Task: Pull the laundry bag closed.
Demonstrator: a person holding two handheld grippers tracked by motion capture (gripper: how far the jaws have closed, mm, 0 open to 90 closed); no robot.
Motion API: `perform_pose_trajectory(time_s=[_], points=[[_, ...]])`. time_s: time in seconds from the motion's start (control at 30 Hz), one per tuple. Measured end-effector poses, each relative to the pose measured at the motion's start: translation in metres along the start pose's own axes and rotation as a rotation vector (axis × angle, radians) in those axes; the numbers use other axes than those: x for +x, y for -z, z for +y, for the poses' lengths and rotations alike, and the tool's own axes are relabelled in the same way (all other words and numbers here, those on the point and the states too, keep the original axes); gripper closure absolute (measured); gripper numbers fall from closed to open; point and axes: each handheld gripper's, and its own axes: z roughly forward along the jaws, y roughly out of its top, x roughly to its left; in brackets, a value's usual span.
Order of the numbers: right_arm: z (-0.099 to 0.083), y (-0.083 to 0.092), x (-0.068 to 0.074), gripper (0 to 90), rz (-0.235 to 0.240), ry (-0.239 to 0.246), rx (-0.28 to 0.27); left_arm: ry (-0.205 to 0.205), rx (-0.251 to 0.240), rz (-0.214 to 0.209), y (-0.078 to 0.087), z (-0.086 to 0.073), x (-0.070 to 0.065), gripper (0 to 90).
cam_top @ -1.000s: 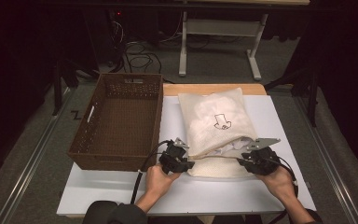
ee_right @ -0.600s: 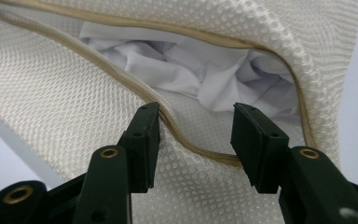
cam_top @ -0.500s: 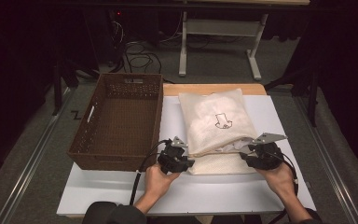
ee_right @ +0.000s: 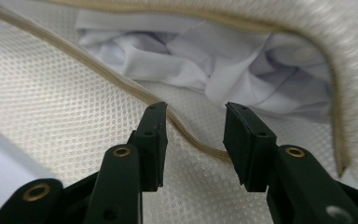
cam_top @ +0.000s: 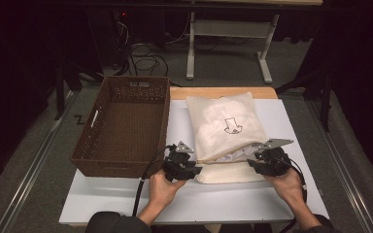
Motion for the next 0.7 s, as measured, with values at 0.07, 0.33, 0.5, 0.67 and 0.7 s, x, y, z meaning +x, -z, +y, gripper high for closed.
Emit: perform_pose_trajectory(time_s=[0.07, 0.33, 0.5, 0.67, 0.7], points=[[-0.004, -0.007, 0.000, 62.5, 0.010, -0.010, 0.008, -0.001, -0.022, -0.005, 0.004, 0.002, -0.001, 66.7], [-0.016, -0.027, 0.001, 62.4, 0.043, -0.022, 0.052, -0.006, -0.005, -0.009, 0.002, 0.004, -0.001, 74.7], [-0.020, -0.031, 0.002, 61.4, 0.043, -0.021, 0.040, 0.003, -0.013, -0.018, 0.007, 0.005, 0.002, 82.2], [-0.022, -0.032, 0.004, 59.6, 0.038, -0.013, 0.030, 0.019, 0.009, -0.017, 0.005, 0.006, 0.003, 77.1], [-0.022, -0.032, 0.005, 59.2, 0.036, -0.011, 0.030, 0.025, 0.018, -0.020, 0.003, 0.006, 0.003, 75.6]])
